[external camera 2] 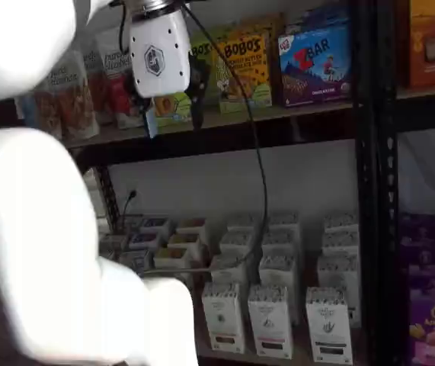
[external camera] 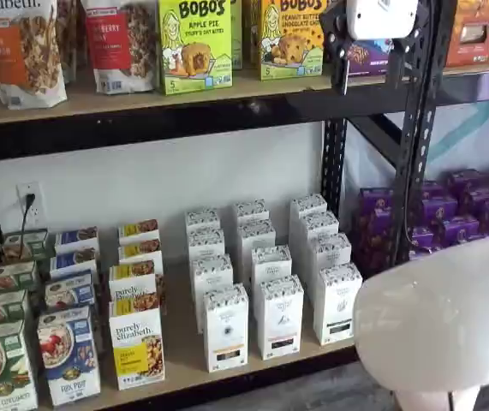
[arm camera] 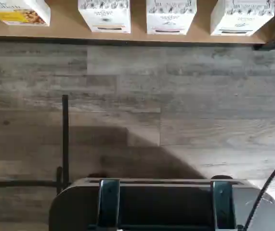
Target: Pick up the white box with a green strip in the middle, on the bottom shelf, the sixth box from the left
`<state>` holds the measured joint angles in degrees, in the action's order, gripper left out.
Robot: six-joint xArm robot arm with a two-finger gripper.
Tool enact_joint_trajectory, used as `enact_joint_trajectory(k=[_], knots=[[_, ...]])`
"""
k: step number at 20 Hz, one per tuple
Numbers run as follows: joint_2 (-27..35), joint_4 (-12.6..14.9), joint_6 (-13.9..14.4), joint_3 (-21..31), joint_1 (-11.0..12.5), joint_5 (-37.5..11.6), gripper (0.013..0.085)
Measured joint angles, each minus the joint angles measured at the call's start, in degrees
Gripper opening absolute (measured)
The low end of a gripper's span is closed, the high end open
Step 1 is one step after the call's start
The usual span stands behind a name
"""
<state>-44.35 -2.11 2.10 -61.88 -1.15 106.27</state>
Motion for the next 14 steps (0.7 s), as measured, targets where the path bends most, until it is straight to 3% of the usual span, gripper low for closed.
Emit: enact_joint_trajectory(k=[3, 9, 14], knots=[[-0.3, 4.0, 1.5, 0.3, -2.7, -0.5, 0.085], [0.1, 4.8, 1.4, 0.5, -2.7, -1.0, 0.085], [-1.1, 7.2, 1.5, 5.0, -2.8, -6.9, 0.085]])
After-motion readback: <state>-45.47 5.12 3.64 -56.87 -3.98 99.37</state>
